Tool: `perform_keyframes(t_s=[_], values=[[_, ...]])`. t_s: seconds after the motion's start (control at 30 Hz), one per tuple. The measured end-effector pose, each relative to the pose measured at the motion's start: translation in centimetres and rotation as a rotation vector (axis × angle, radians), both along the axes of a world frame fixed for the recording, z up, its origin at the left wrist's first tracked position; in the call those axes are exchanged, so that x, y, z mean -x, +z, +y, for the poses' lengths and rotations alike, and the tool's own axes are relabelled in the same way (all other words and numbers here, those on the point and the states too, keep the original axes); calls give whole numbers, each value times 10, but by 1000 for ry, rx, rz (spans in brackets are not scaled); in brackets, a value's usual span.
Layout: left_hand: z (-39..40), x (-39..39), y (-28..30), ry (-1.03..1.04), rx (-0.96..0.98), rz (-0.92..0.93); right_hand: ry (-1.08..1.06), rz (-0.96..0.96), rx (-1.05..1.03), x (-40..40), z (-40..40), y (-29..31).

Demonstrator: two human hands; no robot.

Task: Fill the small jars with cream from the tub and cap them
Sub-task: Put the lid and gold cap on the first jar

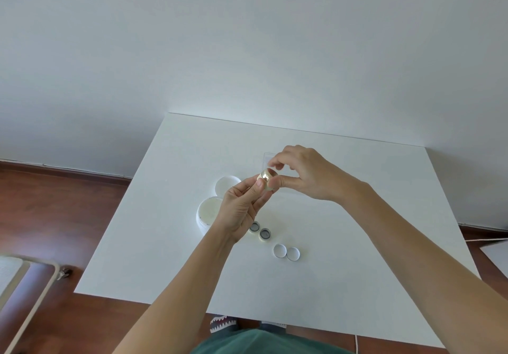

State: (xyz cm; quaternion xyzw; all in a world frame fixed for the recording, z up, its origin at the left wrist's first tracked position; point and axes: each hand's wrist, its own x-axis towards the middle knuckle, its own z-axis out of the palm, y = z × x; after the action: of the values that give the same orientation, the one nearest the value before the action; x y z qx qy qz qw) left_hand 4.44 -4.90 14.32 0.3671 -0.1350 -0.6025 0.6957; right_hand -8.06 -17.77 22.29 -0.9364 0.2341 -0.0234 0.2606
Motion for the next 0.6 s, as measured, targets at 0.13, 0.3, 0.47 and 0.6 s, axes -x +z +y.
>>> perform_keyframes(t_s=[0.13, 0.3, 0.47, 0.6], values=[[0, -2, 1, 5, -5, 1, 24, -97, -98, 4, 2, 2], [-2, -1, 2, -3, 12, 17, 26, -55, -51, 0, 0, 0], [-3, 1, 1, -16, 6, 12, 2, 21, 62, -2, 0, 0], [-5, -1, 1, -1, -17, 12, 18, -74, -33, 3, 0, 1]])
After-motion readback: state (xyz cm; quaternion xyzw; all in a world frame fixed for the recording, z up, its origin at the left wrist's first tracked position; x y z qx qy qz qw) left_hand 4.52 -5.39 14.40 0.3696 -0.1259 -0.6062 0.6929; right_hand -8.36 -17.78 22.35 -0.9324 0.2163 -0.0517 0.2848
